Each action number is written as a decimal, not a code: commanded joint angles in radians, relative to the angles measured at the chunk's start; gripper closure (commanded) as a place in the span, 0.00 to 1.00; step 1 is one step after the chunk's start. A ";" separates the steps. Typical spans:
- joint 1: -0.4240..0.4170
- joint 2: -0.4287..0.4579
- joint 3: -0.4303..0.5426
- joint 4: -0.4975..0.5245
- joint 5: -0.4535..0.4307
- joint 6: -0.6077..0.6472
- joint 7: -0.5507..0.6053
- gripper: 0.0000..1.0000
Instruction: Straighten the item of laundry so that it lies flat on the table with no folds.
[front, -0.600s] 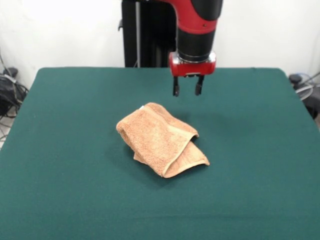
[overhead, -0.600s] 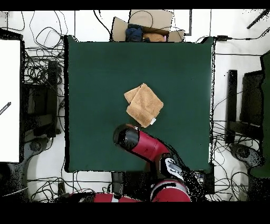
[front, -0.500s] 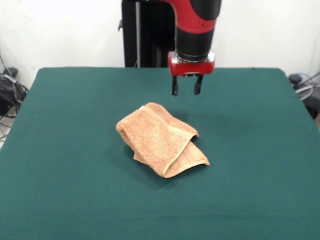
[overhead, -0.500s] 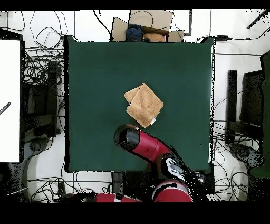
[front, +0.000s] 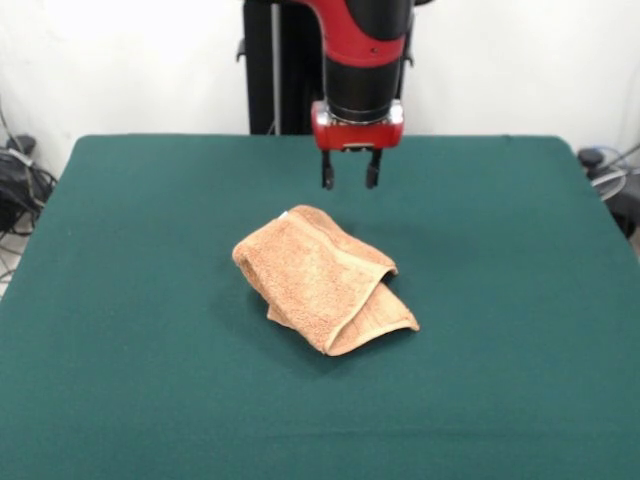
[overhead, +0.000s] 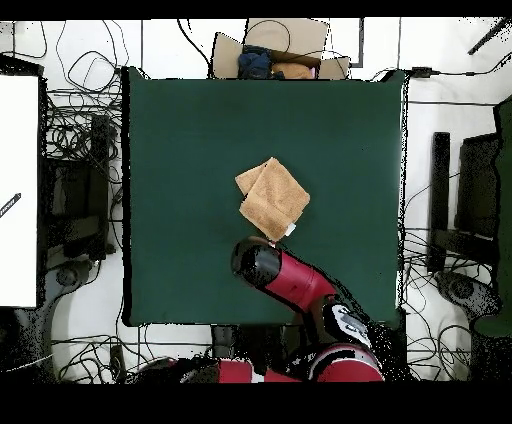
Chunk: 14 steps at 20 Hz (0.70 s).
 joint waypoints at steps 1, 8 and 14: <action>-0.007 0.014 0.093 0.017 -0.030 -0.063 0.215 0.00; -0.031 0.023 0.127 0.035 -0.043 -0.133 0.230 0.00; -0.034 -0.022 0.139 0.096 -0.080 -0.268 0.291 0.00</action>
